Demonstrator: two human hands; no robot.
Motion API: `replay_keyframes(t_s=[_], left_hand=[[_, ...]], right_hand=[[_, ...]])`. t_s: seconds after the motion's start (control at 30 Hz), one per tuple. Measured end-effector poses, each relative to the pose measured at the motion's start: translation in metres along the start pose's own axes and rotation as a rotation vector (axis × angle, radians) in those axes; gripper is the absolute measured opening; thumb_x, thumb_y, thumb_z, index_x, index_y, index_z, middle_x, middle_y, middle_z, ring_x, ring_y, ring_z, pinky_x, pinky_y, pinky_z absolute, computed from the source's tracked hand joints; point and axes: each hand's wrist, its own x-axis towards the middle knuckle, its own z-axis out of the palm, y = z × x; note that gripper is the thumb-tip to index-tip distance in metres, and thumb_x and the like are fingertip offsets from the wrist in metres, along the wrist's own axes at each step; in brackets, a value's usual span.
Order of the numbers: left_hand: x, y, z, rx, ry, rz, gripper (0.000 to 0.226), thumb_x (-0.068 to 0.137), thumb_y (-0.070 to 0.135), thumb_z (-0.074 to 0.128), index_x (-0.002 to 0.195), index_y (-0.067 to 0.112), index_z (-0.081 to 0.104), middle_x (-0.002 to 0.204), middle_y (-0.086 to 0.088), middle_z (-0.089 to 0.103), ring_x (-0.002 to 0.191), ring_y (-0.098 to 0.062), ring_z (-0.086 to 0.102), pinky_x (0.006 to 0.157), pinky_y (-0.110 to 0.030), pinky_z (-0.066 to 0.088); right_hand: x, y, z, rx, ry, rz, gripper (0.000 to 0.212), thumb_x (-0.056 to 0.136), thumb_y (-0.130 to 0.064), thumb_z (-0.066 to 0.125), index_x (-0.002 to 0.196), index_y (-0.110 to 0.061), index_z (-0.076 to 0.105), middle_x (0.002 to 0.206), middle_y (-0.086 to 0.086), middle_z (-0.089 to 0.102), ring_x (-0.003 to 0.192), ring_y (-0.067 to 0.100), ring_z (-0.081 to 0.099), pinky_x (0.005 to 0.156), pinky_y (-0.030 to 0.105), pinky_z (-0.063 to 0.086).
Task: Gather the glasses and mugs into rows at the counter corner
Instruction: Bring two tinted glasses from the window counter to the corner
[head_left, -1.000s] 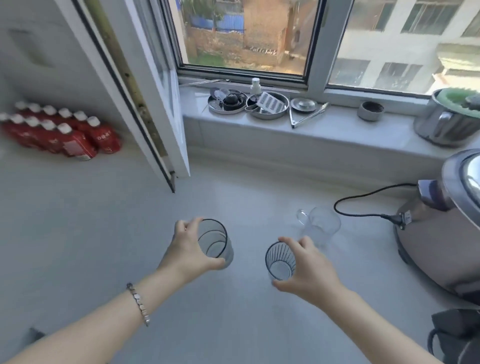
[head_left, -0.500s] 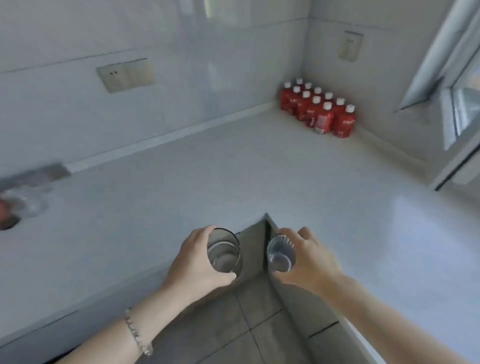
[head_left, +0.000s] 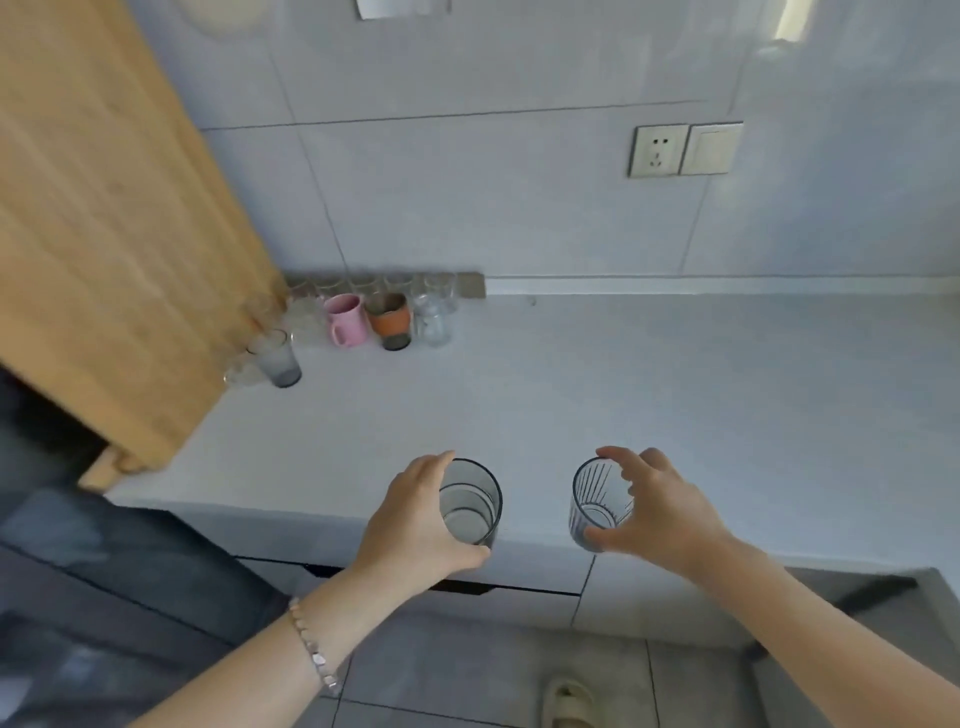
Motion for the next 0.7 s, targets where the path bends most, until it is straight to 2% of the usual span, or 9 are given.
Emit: replay_keyframes(t_s=[0.2,0.3,0.47,0.57,0.7], left_hand=[[0.058,-0.051,-0.033,0.016,0.043,-0.099,0.101,0.061,0.038,0.079,0.144,0.028,0.023,0.149,0.014,0.028,0.136,-0.007,0.032,0.107,-0.026,0.037],[0.098,-0.073,-0.051,0.02,0.05,-0.135,0.101,0.062,0.04,0.078,0.144,0.028,0.022,0.148,0.014,0.028,0.136,-0.007,0.031,0.107,-0.025,0.036],[0.165,-0.105,-0.082,0.047,0.095,-0.215,0.102,0.061,0.04,0.079,0.145,0.026,0.023,0.148,0.012,0.028,0.136,-0.009,0.031,0.105,-0.025,0.036],[0.202,-0.127,-0.098,0.051,0.102,-0.275,0.101,0.062,0.039,0.079,0.144,0.024,0.024,0.148,0.009,0.029,0.136,-0.012,0.032,0.105,-0.029,0.039],[0.249,-0.156,-0.112,0.12,0.059,-0.304,0.097,0.065,0.031,0.077,0.144,0.02,0.022,0.148,0.003,0.027,0.137,-0.017,0.03,0.103,-0.033,0.041]], right_hand=[[0.089,-0.044,0.012,-0.053,-0.079,-0.097,0.087,0.063,-0.048,0.075,0.138,-0.039,0.031,0.123,-0.004,0.045,0.109,0.016,0.058,0.086,0.031,0.053],[0.141,-0.063,0.014,-0.063,-0.104,-0.142,0.087,0.063,-0.047,0.074,0.138,-0.038,0.031,0.121,-0.005,0.044,0.109,0.015,0.058,0.085,0.027,0.051],[0.22,-0.101,0.021,-0.107,-0.166,-0.201,0.085,0.065,-0.046,0.073,0.139,-0.039,0.029,0.121,-0.005,0.043,0.091,0.015,0.054,0.073,0.02,0.041],[0.26,-0.122,0.027,-0.109,-0.197,-0.215,0.086,0.065,-0.046,0.073,0.139,-0.038,0.03,0.121,-0.004,0.043,0.101,0.016,0.057,0.075,0.02,0.042],[0.293,-0.146,0.037,-0.108,-0.221,-0.223,0.086,0.067,-0.045,0.073,0.14,-0.037,0.028,0.122,-0.004,0.042,0.099,0.016,0.055,0.078,0.021,0.043]])
